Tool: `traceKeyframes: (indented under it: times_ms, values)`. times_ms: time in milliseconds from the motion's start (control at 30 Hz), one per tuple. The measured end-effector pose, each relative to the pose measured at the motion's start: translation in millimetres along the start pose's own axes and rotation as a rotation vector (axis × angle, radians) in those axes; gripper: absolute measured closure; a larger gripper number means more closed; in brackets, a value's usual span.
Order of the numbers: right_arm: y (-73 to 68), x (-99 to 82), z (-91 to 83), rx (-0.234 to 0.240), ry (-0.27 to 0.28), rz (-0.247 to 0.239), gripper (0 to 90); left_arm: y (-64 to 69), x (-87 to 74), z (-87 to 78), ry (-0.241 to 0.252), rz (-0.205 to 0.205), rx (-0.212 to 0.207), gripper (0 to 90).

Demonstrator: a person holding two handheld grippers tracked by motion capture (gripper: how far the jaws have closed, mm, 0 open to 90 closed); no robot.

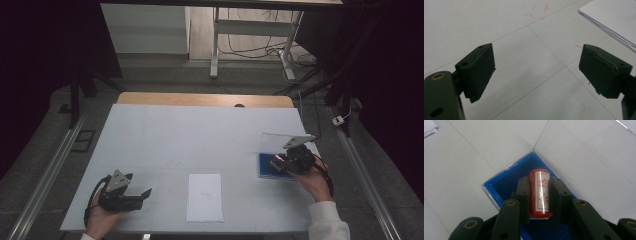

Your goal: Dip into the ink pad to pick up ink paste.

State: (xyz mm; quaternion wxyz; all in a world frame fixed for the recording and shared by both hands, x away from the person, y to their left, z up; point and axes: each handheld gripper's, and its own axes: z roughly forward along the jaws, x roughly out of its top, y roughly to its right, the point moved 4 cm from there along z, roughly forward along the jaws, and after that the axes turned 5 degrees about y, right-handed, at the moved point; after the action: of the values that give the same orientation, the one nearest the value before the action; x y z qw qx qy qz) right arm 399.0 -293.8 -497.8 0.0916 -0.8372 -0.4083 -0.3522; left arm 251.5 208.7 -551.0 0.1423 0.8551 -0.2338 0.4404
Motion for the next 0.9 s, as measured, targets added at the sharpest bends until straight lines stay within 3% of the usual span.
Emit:
traceKeyframes:
  times_ms: [133,333,633,900]
  values:
    - [1.3,0.6,-2.3,-0.002,0.009,0.009,69.9,-0.6,0.0,0.2,0.000,0.000,0.000,13.5]
    - [3.3,6.1,-15.8,0.030,0.089,0.042,69.8,-0.4,0.0,0.2,0.000,0.000,-0.001,13.5]
    - [-4.3,21.7,-30.8,0.025,0.148,0.008,69.8,-0.7,0.0,0.1,0.000,0.000,-0.001,13.5]
    - [-12.2,32.3,-37.9,0.017,0.163,-0.019,69.8,-0.5,0.1,-0.1,0.002,0.000,-0.001,13.5]
